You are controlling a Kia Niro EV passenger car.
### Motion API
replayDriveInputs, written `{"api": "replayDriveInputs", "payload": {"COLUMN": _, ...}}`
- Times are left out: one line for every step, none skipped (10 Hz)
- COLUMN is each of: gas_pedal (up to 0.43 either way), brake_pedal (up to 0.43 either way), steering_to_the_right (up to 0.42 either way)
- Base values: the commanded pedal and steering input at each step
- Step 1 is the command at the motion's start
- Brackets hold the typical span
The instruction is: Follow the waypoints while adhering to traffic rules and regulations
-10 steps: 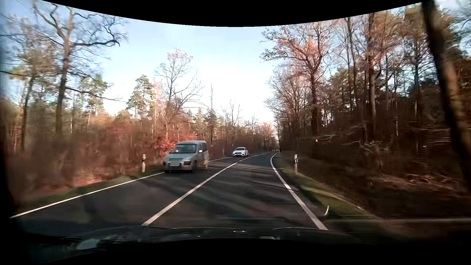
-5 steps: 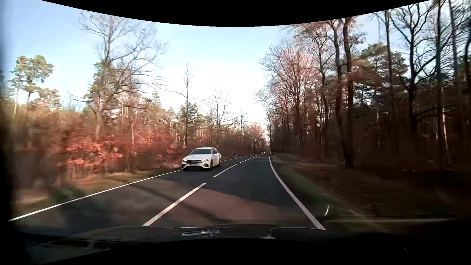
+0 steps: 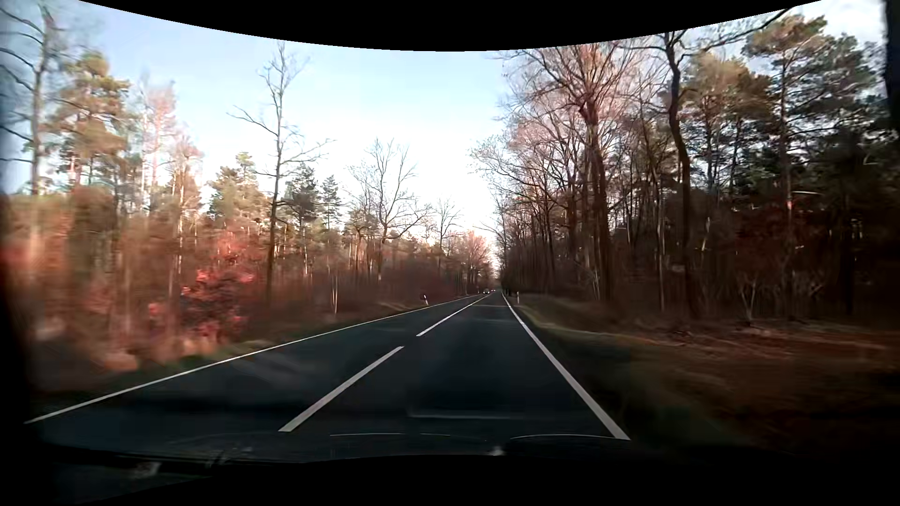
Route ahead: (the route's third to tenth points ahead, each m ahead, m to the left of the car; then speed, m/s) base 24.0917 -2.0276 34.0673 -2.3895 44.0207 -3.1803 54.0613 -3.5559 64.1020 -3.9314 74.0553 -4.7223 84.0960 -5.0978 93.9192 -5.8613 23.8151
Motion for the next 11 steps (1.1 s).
{"api": "replayDriveInputs", "payload": {"gas_pedal": 0.280, "brake_pedal": 0.000, "steering_to_the_right": 0.020}}
{"api": "replayDriveInputs", "payload": {"gas_pedal": 0.280, "brake_pedal": 0.000, "steering_to_the_right": 0.019}}
{"api": "replayDriveInputs", "payload": {"gas_pedal": 0.280, "brake_pedal": 0.000, "steering_to_the_right": 0.019}}
{"api": "replayDriveInputs", "payload": {"gas_pedal": 0.280, "brake_pedal": 0.000, "steering_to_the_right": 0.019}}
{"api": "replayDriveInputs", "payload": {"gas_pedal": 0.280, "brake_pedal": 0.000, "steering_to_the_right": 0.018}}
{"api": "replayDriveInputs", "payload": {"gas_pedal": 0.280, "brake_pedal": 0.000, "steering_to_the_right": 0.014}}
{"api": "replayDriveInputs", "payload": {"gas_pedal": 0.280, "brake_pedal": 0.000, "steering_to_the_right": 0.010}}
{"api": "replayDriveInputs", "payload": {"gas_pedal": 0.280, "brake_pedal": 0.000, "steering_to_the_right": 0.006}}
{"api": "replayDriveInputs", "payload": {"gas_pedal": 0.280, "brake_pedal": 0.000, "steering_to_the_right": 0.003}}
{"api": "replayDriveInputs", "payload": {"gas_pedal": 0.280, "brake_pedal": 0.000, "steering_to_the_right": 0.001}}
{"api": "replayDriveInputs", "payload": {"gas_pedal": 0.287, "brake_pedal": 0.000, "steering_to_the_right": 0.000}}
